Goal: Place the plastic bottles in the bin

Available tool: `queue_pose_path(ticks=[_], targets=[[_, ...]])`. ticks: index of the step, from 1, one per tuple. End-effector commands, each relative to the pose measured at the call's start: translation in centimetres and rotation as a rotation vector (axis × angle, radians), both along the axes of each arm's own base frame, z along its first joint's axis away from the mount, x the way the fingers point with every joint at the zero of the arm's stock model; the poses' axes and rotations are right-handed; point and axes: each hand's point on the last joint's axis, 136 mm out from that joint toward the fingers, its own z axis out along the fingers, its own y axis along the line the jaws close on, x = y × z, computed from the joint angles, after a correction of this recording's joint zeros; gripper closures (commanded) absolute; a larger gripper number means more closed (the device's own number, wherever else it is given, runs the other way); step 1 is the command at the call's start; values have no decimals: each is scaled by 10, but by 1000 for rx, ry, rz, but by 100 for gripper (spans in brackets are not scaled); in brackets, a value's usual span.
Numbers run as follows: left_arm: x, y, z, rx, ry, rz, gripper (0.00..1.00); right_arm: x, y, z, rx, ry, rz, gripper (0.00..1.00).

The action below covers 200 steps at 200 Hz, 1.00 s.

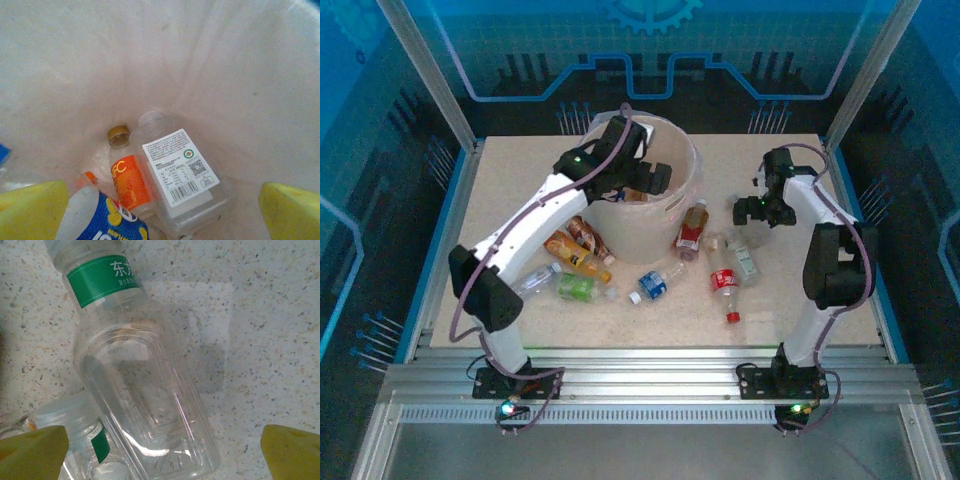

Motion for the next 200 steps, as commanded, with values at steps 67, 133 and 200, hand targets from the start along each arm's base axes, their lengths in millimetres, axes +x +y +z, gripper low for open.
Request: queue_pose_path(ticks=[67,133,200], targets=[[-33,31,64,-122,-202,35,1,8,-1,-13,20,45,27,1],[-56,66,88,-146,-338,114,1,11,-9,-29,20,87,-9,3],[-74,105,92,-96,-417,220,1,18,-20,-40,48,108,-74,11]])
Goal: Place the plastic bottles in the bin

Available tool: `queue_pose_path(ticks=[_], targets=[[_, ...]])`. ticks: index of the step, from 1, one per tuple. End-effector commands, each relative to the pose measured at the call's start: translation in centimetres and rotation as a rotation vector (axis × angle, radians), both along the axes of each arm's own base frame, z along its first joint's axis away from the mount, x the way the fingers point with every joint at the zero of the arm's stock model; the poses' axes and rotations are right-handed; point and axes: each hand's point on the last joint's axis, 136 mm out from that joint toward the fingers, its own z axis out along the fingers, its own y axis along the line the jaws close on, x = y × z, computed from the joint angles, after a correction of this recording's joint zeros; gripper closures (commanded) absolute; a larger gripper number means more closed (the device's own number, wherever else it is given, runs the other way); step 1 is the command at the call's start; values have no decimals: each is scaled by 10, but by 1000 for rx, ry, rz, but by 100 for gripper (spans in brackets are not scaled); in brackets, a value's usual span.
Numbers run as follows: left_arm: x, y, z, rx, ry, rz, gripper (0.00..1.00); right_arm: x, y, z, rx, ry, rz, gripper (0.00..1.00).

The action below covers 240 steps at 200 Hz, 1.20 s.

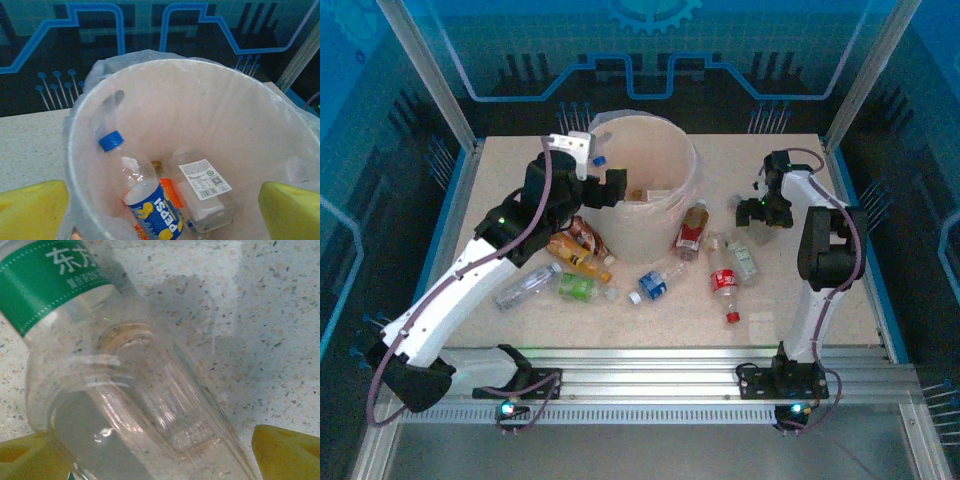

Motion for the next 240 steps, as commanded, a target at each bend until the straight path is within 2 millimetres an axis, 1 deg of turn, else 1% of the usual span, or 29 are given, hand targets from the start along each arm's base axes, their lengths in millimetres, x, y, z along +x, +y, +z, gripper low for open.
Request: queue_pose_path(ticks=[1,33,75,96,121,144,163,182,206,218,222,240], targets=[[-1,21,12,21,-57,79,1,4,-6,-3,25,19,-43,11],[-3,34,1,68,-27,135,1,9,-5,-6,37,29,-33,13],[-8,43,-10,83,-3,159,1,12,-4,-11,47,39,-33,15],[-10,50,-14,81,13,182,1,13,-5,-17,40,52,-33,19],[-12,66,-20,55,25,258,1,15,-6,-22,38,61,-29,19],[-17,85,-19,-8,17,348,1,17,-7,-27,33,70,-30,20],[-22,100,-18,-59,-1,408,1,18,-6,-31,38,73,-32,25],[-27,115,-19,-104,-18,462,1,19,-6,-32,37,73,-35,35],[-34,129,-22,-123,-30,516,1,18,-8,-24,21,53,-44,43],[-38,135,-24,-119,-32,536,1,17,-9,-15,8,31,-52,44],[-38,137,-26,-117,-31,542,1,16,-10,-11,4,22,-57,47],[-41,145,-33,-100,-19,577,1,15,-11,10,-14,-26,-73,54]])
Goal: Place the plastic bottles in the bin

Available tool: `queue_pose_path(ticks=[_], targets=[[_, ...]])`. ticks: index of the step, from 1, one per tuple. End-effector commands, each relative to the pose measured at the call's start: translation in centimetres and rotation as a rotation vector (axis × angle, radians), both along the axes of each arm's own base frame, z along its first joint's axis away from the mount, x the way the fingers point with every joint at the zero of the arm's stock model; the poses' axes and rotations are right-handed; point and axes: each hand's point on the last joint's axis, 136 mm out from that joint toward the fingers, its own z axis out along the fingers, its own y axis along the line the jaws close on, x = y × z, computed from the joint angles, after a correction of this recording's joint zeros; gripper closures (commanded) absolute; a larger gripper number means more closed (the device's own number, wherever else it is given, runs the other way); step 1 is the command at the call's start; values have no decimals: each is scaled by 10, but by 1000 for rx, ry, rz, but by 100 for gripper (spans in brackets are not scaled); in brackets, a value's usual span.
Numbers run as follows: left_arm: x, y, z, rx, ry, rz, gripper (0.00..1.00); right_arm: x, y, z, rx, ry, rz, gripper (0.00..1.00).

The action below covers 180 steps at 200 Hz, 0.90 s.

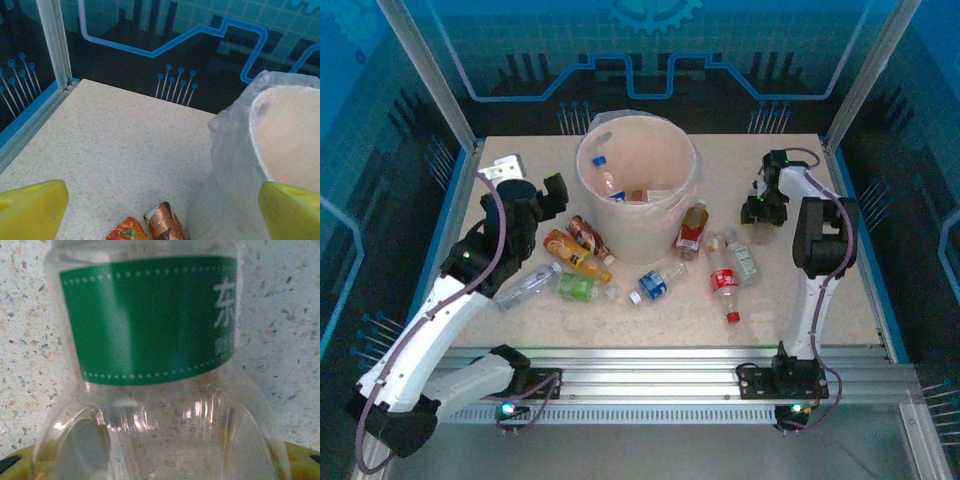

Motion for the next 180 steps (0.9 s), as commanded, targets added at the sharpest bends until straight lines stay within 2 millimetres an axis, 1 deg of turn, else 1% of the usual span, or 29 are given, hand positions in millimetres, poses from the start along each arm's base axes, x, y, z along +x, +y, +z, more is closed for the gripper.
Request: queue_pose_path(ticks=[1,19,32,38,53,65,77,110,135,152,180], targets=[[-6,17,-7,-5,1,86,1,-4,-7,33,-31,-65,-40,54],[-8,23,-15,11,19,118,1,-7,-6,60,-46,-124,-53,61],[-11,28,-22,14,27,145,1,-10,-4,81,-57,-171,-58,62],[-12,30,-25,13,27,151,1,-12,-2,91,-60,-193,-59,65],[-15,33,-33,6,29,162,1,-17,3,118,-70,-256,-57,69],[-18,37,-38,-2,28,177,1,-22,8,142,-75,-310,-55,70],[-22,41,-43,-9,33,194,1,-26,17,167,-68,-369,-45,71],[-31,48,-54,-41,34,228,1,-37,50,239,-12,-554,2,72],[-36,51,-62,-57,38,243,1,-45,81,290,49,-685,48,73],[-37,52,-66,-69,37,256,1,-48,105,318,103,-763,83,75],[-36,51,-74,-98,37,258,1,-53,144,356,185,-863,152,75]])
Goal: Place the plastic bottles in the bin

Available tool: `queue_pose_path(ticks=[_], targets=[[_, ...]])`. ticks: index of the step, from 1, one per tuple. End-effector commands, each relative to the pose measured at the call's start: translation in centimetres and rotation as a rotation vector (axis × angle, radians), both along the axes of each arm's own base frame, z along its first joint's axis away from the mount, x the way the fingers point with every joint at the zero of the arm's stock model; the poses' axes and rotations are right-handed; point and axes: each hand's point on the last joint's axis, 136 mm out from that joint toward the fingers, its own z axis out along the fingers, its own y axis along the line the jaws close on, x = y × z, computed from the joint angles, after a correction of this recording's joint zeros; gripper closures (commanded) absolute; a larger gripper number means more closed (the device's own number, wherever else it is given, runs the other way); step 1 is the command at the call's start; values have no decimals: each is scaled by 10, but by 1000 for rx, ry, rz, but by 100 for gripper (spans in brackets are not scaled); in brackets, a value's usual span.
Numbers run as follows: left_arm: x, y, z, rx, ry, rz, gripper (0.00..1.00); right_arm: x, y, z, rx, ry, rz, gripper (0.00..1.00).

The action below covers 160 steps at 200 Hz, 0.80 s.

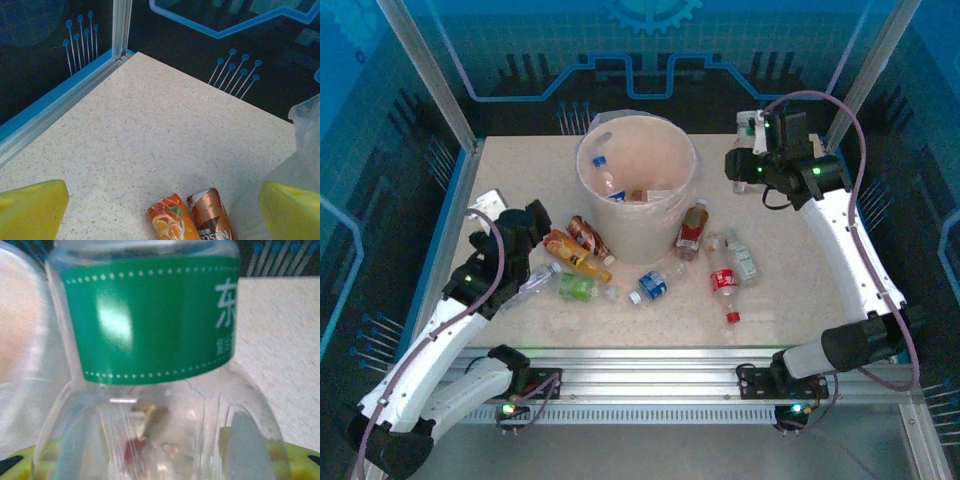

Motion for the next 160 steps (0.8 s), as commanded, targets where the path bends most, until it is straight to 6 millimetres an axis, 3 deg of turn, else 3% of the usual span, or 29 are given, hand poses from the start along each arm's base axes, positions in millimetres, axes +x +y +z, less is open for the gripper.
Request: queue_pose_path(ticks=[1,37,77,128,160], targets=[[-3,5,-5,-33,-17,42,1,-5,29,43,85,-105,55,75],[-3,4,-7,-53,-17,40,1,-5,77,72,131,-178,190,75],[-4,5,-7,-47,-10,45,1,3,126,77,111,-181,319,75],[-2,3,-7,-59,-17,35,1,19,181,45,-42,-121,452,74],[-3,4,-8,-50,-12,41,1,29,201,18,-160,-84,498,73]])
